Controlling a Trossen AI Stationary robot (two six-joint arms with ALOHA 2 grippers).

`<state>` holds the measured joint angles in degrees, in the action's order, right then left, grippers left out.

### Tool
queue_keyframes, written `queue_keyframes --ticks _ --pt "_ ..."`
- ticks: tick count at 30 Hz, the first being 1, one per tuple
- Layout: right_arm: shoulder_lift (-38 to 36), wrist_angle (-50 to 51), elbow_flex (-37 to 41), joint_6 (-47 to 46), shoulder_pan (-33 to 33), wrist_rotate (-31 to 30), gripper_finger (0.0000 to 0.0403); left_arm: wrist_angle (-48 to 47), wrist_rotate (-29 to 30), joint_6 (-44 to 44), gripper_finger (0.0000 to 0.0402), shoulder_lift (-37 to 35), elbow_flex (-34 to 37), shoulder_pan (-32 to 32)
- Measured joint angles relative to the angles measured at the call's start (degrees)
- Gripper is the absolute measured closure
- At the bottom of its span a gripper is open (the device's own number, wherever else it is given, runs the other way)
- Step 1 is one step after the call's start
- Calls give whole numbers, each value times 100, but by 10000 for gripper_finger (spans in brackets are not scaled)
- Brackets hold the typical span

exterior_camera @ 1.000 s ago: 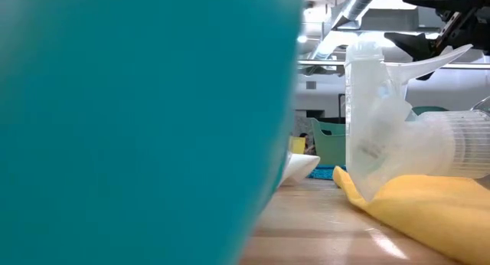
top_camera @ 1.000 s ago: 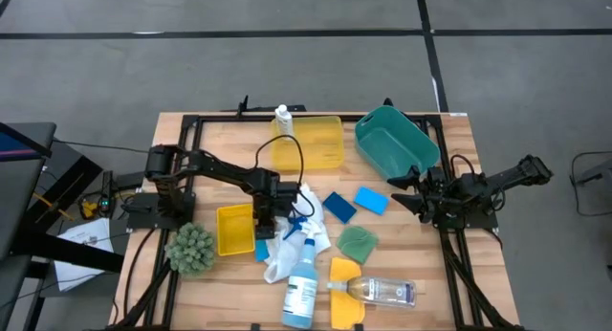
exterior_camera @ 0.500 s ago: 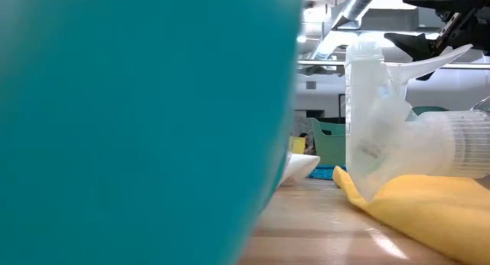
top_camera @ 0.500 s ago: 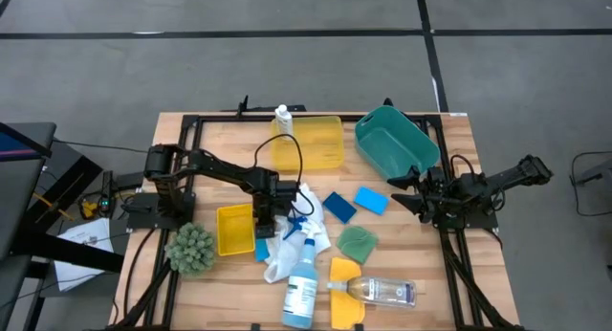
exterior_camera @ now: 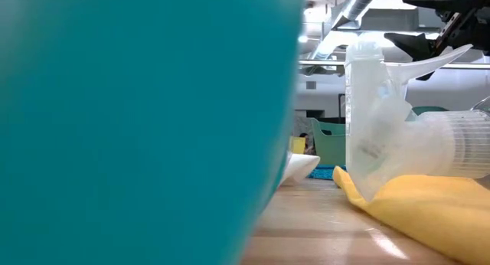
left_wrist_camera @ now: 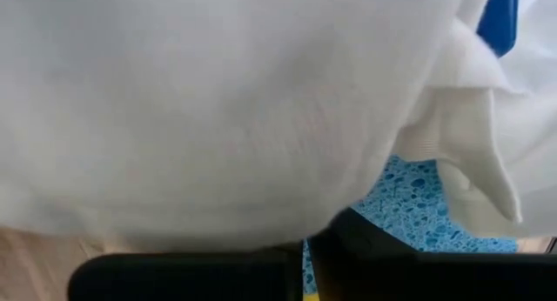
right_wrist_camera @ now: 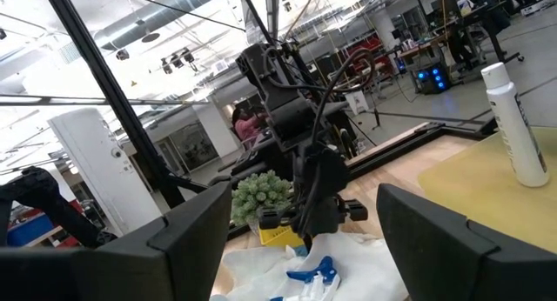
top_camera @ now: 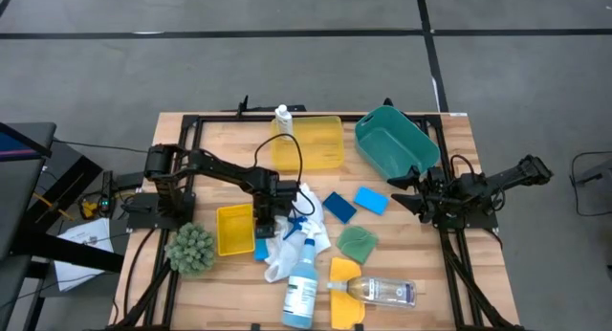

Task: Pick & Place Kitchen Items
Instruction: Put the blue sponge into the bottom yellow bin

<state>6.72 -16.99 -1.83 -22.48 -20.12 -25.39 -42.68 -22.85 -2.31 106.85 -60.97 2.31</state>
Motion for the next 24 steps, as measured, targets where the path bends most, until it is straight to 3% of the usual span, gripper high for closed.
queue_keyframes --ticks 7,24 --pt "1 0 0 0 0 2 125 -142 46 103 400 -86 0 94" --pt "2 -1 0 0 0 0 125 -676 680 254 401 -1176 -320 345"
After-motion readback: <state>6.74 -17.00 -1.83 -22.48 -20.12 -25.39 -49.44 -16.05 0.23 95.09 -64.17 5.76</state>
